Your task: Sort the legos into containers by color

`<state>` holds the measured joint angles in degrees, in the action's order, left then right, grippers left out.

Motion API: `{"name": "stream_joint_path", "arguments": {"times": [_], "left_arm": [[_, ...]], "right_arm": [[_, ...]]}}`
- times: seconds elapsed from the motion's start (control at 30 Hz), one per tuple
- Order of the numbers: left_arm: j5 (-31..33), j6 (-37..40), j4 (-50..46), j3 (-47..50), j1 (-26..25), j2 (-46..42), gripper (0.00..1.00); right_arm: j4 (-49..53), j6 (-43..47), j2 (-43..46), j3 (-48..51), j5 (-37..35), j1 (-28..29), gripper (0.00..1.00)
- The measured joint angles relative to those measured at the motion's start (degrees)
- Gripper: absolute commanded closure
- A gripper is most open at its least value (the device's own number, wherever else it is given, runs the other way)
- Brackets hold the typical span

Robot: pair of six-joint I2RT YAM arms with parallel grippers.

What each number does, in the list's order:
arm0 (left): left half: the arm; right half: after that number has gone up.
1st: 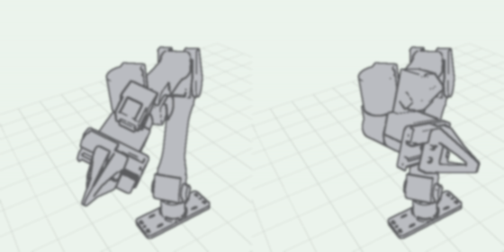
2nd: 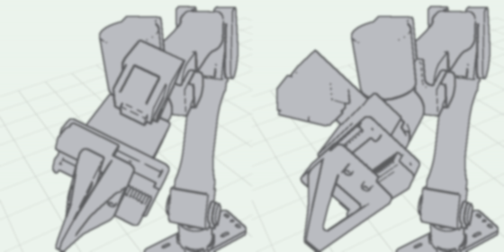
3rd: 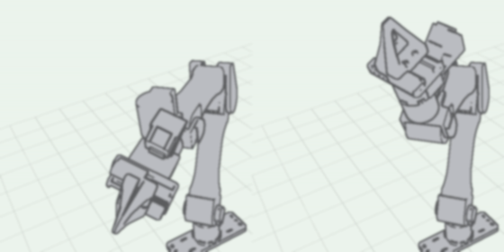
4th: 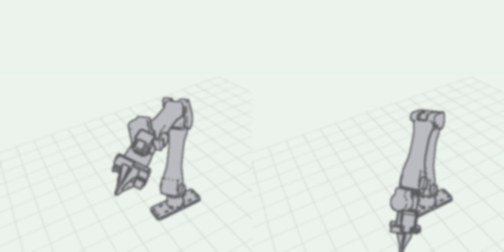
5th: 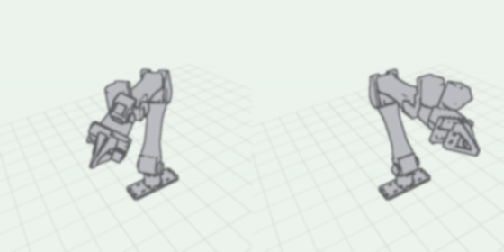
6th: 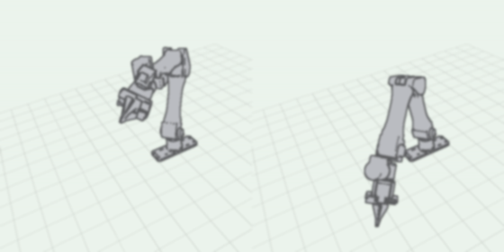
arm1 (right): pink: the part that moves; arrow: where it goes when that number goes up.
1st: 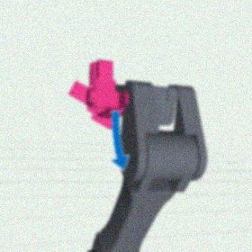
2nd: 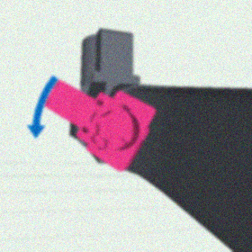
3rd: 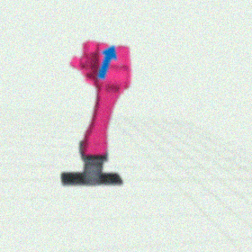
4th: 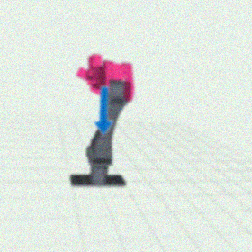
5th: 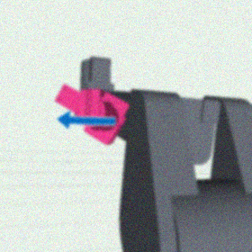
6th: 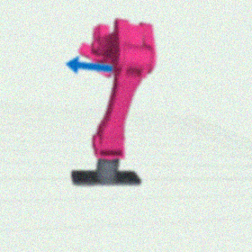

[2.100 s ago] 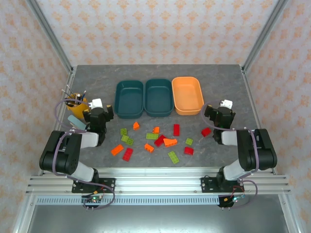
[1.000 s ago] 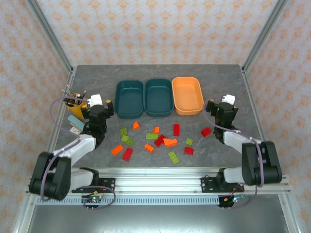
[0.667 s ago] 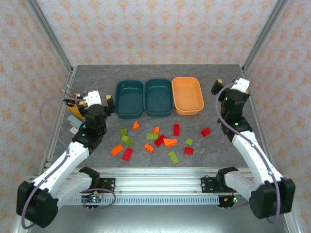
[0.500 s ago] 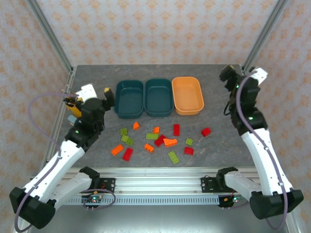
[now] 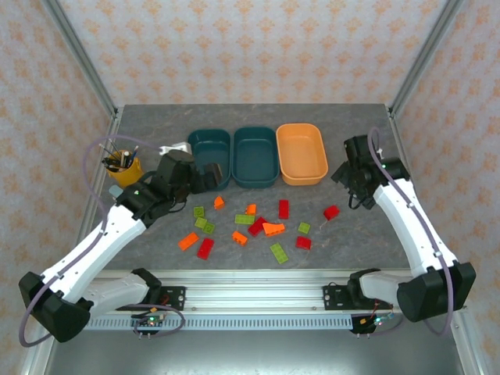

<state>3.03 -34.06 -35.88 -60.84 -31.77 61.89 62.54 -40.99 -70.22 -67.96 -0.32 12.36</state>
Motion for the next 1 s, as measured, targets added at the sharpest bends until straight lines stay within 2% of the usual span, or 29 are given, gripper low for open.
{"name": "stream_joint_path", "arguments": {"times": [0.23,0.37,0.63,1.0], "left_arm": [[-2.40,1.57,3.23,0.00,-9.84,4.50,0.00],[-2.67,1.55,6.67,0.02,-13.18,7.72,0.00],[-2.82,1.55,11.10,0.02,-15.50,10.80,0.00],[-4.46,1.57,12.94,-1.09,-17.42,14.47,0.00]], "right_arm": [[-4.42,-2.71,-9.18,9.18,8.87,-0.68,0.17],[-7.89,-2.73,-13.68,11.80,12.28,-3.23,0.18],[-14.91,-2.38,-18.32,13.29,16.68,-4.83,0.20],[-19.78,-0.96,-22.43,14.23,18.23,-7.23,0.39]]}}
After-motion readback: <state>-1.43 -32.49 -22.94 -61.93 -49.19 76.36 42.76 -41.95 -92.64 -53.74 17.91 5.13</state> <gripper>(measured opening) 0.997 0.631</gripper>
